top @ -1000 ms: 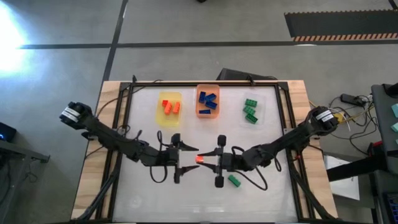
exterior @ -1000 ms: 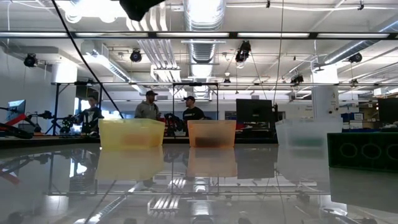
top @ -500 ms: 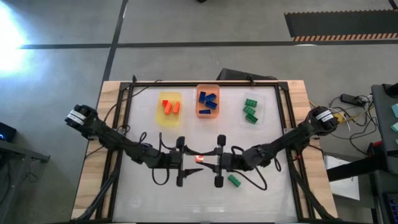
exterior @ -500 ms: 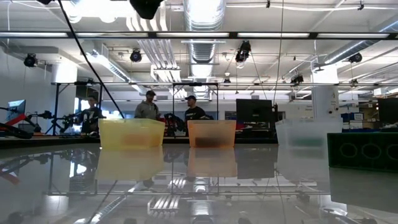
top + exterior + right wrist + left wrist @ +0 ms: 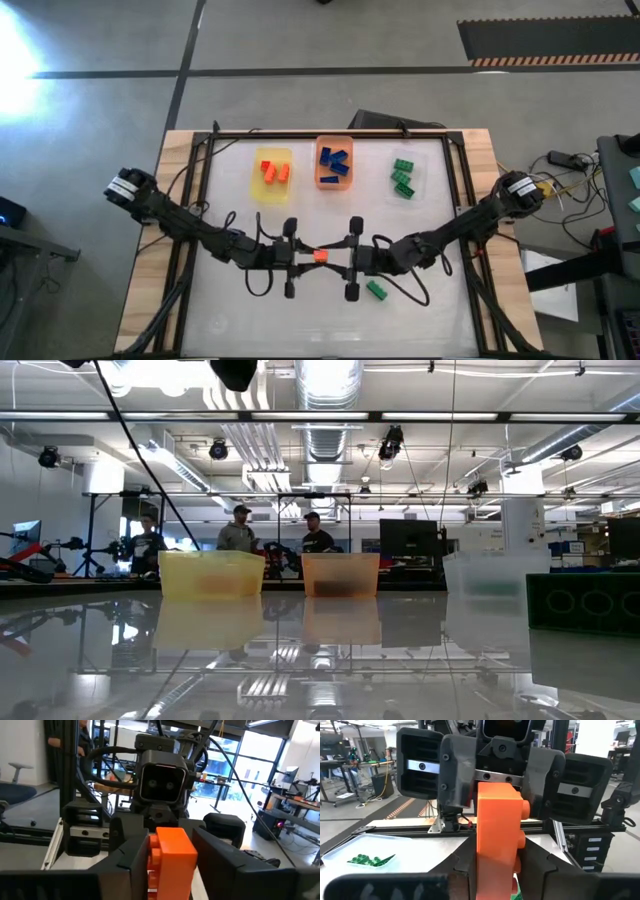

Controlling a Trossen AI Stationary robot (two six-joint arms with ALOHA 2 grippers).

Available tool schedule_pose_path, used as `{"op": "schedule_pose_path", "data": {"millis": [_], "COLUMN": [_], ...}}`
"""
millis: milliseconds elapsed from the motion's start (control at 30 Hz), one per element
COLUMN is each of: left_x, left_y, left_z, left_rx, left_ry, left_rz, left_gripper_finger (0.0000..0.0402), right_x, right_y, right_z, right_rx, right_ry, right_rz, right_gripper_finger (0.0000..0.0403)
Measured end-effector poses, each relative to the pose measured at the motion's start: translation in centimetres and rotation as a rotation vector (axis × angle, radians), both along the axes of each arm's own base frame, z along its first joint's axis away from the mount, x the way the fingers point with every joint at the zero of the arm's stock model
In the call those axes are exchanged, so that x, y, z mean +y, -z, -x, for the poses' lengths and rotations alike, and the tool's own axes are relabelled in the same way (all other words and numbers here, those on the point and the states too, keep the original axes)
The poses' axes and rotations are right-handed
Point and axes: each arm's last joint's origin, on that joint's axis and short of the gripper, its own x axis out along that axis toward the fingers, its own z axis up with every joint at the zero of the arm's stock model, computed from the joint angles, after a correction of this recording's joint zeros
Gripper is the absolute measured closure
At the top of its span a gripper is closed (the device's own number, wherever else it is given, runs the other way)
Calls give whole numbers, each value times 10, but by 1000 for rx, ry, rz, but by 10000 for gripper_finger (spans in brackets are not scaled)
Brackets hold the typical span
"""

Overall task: Sort & place blocks by color
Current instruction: Put the orange game piece into the yellow bin

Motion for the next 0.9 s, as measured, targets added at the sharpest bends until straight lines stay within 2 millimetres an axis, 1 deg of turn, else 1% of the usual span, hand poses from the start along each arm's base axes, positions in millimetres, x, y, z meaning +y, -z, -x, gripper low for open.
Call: {"op": "schedule_pose_path", "data": {"millis": [100, 200, 300, 433, 567, 733, 800, 900], "left_x": [0, 0, 0, 3, 8, 22, 31, 49], "left_y": [0, 0, 1, 7, 14, 27, 33, 41], "left_z": [0, 0, 0, 0, 0, -1, -2, -2], "left_rx": [1, 0, 14, 74, 148, 266, 331, 453], "left_ry": [1, 2, -7, -47, -147, -253, -293, -386], "left_rz": [0, -1, -6, -29, -38, -14, 11, 76], "left_gripper_finger": [324, 313, 311, 317, 318, 318, 318, 318], "right_x": [0, 0, -1, -3, -8, -18, -21, -26], "right_y": [0, 0, -2, -10, -22, -37, -41, -45], "right_z": [0, 0, 1, 6, 14, 29, 35, 45], "right_rx": [0, 1, 3, 33, 99, 204, 247, 303], "right_ry": [-1, -3, -2, 3, 63, 153, 188, 212], "right_rz": [-22, -36, -48, -73, -89, -112, -118, -131], "right_gripper_finger": [242, 220, 198, 172, 151, 138, 138, 143]}}
